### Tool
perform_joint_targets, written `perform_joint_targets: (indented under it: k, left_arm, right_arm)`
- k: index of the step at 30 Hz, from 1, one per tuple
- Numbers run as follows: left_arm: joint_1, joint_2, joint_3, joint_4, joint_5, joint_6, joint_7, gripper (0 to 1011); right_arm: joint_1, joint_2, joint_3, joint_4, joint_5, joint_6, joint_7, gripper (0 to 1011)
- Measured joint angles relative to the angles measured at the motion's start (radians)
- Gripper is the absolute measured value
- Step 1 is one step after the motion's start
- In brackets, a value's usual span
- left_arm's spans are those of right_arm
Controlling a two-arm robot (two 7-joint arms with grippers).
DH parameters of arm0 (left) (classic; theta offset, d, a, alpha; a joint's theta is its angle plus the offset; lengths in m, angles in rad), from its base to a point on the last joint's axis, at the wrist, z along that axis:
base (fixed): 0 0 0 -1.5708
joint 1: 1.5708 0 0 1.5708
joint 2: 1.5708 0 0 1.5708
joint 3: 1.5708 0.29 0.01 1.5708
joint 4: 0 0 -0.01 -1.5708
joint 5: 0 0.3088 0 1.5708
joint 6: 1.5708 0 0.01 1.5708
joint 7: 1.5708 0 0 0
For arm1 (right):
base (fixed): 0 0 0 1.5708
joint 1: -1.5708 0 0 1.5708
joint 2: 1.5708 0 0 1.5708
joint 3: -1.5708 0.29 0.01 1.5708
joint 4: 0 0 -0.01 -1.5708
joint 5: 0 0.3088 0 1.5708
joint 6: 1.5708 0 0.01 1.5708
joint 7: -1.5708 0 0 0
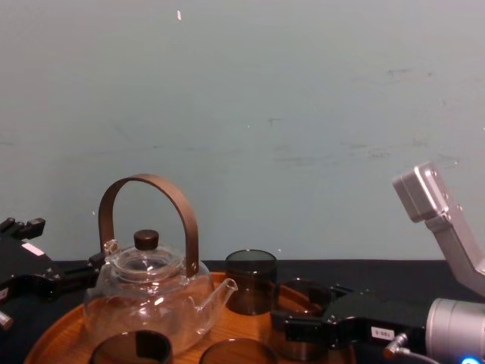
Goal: Pick up the glass from the table and place it on the tray.
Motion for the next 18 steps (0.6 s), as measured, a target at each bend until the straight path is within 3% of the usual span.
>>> perform_joint_targets:
  k: [18]
  left_arm:
    - [0.0, 0.0, 0.0, 0.0, 0.0, 0.0, 0.0, 1001]
  right_arm:
    - [0.003, -0.013, 0.003, 0.024, -0.001, -0.015, 0.015, 908]
